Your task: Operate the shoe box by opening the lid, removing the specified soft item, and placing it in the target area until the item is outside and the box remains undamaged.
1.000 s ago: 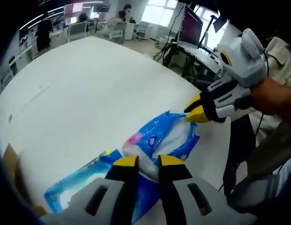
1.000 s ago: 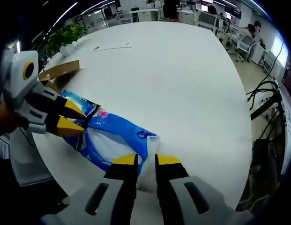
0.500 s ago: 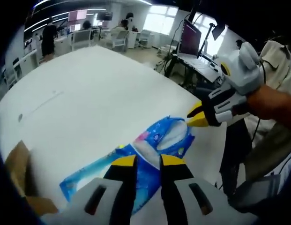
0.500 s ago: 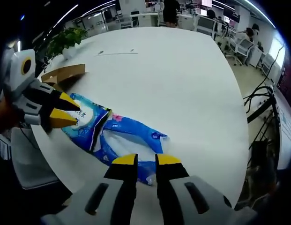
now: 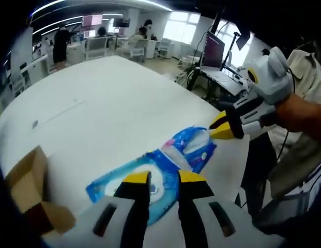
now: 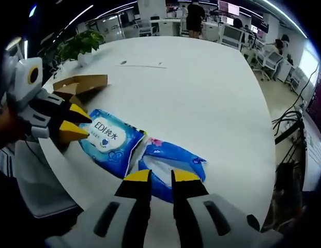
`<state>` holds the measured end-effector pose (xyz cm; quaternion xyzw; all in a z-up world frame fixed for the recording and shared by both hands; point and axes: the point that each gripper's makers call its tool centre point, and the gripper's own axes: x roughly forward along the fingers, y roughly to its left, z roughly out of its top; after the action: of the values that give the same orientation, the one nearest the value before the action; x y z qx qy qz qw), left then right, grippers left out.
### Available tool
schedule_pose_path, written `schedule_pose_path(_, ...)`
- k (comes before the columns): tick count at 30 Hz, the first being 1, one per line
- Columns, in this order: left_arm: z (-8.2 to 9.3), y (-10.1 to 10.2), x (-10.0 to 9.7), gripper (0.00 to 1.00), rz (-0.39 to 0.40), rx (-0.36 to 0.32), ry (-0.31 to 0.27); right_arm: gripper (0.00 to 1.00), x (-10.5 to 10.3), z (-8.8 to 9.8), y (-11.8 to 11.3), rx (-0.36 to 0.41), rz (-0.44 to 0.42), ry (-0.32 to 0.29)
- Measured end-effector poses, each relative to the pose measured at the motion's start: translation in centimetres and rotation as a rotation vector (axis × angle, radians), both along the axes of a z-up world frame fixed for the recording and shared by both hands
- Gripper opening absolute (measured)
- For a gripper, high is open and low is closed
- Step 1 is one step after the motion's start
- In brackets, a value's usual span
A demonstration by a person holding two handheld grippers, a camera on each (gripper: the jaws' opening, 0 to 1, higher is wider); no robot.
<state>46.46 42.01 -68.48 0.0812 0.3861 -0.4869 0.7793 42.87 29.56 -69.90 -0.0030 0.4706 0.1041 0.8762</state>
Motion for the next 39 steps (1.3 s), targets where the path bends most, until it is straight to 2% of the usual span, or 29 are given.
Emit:
schedule_pose_path(26,1.5,10.9,1.7,0.17,0.104,-0.019,-0.019,0.14,2.0,1.9,10.6,-0.014,0.103,-0.015)
schedule_pose_path(39,2.2,15.8,1.5,0.17,0.155,-0.013,-0.024,0.14,2.5,2.1,15.9,-0.004,0.181,-0.013)
